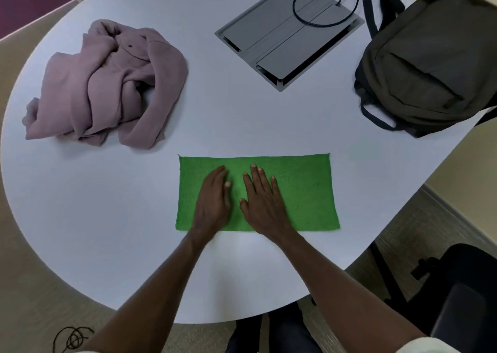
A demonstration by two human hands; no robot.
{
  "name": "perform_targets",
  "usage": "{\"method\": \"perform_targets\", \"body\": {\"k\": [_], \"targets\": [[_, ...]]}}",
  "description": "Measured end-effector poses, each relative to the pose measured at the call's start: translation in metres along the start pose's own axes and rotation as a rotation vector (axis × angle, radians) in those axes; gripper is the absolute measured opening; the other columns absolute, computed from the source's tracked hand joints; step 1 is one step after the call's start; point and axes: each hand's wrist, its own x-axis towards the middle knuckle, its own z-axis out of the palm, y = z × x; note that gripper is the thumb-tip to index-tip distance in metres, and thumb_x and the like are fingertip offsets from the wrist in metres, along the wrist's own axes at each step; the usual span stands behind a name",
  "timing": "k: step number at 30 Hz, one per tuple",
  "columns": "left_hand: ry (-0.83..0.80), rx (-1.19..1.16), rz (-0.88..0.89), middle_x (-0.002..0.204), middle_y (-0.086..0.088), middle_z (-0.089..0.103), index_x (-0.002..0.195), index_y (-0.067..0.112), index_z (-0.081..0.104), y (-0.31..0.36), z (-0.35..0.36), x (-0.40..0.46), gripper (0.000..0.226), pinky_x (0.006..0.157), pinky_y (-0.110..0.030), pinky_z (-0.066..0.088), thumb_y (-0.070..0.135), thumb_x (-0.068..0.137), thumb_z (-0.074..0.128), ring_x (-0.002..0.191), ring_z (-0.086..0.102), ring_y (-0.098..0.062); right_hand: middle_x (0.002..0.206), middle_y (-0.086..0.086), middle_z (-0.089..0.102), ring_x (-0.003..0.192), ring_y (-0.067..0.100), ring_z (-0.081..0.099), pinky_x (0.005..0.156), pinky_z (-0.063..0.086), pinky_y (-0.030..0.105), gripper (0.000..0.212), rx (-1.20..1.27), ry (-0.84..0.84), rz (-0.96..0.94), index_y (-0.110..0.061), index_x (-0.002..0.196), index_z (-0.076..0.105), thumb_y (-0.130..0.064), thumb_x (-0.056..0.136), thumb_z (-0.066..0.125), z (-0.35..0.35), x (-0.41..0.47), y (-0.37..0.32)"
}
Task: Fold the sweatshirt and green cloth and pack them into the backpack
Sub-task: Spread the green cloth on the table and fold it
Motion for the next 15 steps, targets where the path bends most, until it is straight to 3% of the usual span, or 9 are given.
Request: {"method": "perform_targets", "body": {"k": [2,5,11,15], "targets": [[-0.042,-0.023,0.027,0.150,-0.015,0.045,0.141,0.002,0.049,0.002,0.012,-0.002,0.045,0.121,-0.035,0.026,0.025,0.106,0.032,0.142,0.036,-0.023,0.165,0.015,0.007,0.153,0.028,0.005,0.122,0.015,0.052,0.066,-0.002,0.032,0.013,-0.009,0.156,0.018,-0.041,0.100,0.030,0.000,0.003,-0.006],[-0.083,-0.037,0.008,0.157,-0.012,0.036,0.148,0.006,0.041,0.003,0.018,0.001,0.048,0.122,-0.041,0.022,0.027,0.107,0.028,0.149,0.025,-0.022,0.164,0.014,0.011,0.153,0.027,0.008,0.121,0.017,0.053,0.063,-0.012,0.061,-0.023,-0.009,0.156,0.021,-0.042,0.102,0.024,0.003,0.010,-0.006],[-0.145,0.363,0.000,0.167,-0.001,0.004,0.158,0.023,0.019,-0.015,0.020,0.005,0.065,0.122,-0.050,0.003,0.056,0.103,0.022,0.154,-0.001,-0.023,0.166,0.010,0.000,0.153,0.025,-0.001,0.121,0.007,0.056,0.074,-0.040,0.073,0.020,-0.022,0.158,0.017,-0.065,0.098,0.023,-0.001,0.016,0.024],[-0.119,0.461,-0.071,0.167,-0.003,-0.001,0.159,0.029,0.014,-0.033,0.013,0.005,0.072,0.122,-0.053,0.002,0.068,0.098,0.025,0.154,-0.005,-0.024,0.166,0.012,-0.004,0.153,0.028,-0.004,0.121,0.004,0.057,0.085,-0.059,0.108,0.169,-0.023,0.158,0.014,-0.075,0.093,0.024,-0.011,0.009,0.071]]}}
